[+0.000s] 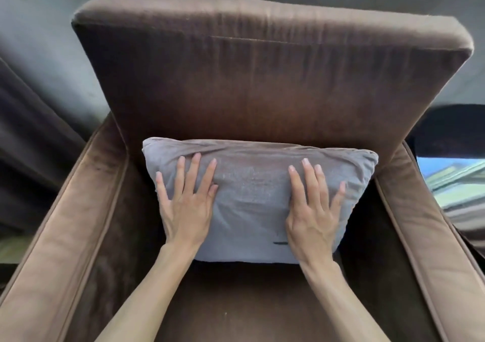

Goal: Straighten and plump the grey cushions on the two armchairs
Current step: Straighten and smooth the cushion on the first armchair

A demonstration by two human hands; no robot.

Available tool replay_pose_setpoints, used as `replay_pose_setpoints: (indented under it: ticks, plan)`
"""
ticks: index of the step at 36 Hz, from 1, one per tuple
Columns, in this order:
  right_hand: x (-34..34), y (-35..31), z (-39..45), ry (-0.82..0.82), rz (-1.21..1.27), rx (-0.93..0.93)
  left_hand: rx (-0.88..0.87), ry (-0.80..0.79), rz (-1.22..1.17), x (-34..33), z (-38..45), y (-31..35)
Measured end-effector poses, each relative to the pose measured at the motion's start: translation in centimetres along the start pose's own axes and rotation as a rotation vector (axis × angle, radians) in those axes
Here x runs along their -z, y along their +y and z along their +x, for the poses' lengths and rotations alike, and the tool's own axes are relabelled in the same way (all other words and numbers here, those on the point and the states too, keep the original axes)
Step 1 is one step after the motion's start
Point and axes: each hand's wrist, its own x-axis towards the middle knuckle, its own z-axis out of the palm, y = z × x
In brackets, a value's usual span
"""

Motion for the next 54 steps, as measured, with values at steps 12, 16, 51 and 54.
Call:
replay_pose_setpoints:
  ticks: [12,16,51,54]
  plan:
    - [-6.0,-0.7,-2.3,-0.053,0.000,0.176,-0.212,0.061,-0.098,-4.6,-2.8,3.4]
    - [-6.8,4.2,-1.0,-0.050,-0.028,0.192,-0.243,0.102,-0.062,-5.5,-0.8,2.4]
    - [-0.9,7.5,-6.4,-0.384,-0.020,0.255,-0.381,-0.123,-0.102,-2.6,-5.8,-0.6]
    - [2.7,5.8,-5.4,-0.417,0.080,0.211,-0.361,-0.175,-0.230,1.0,-5.7,-0.1]
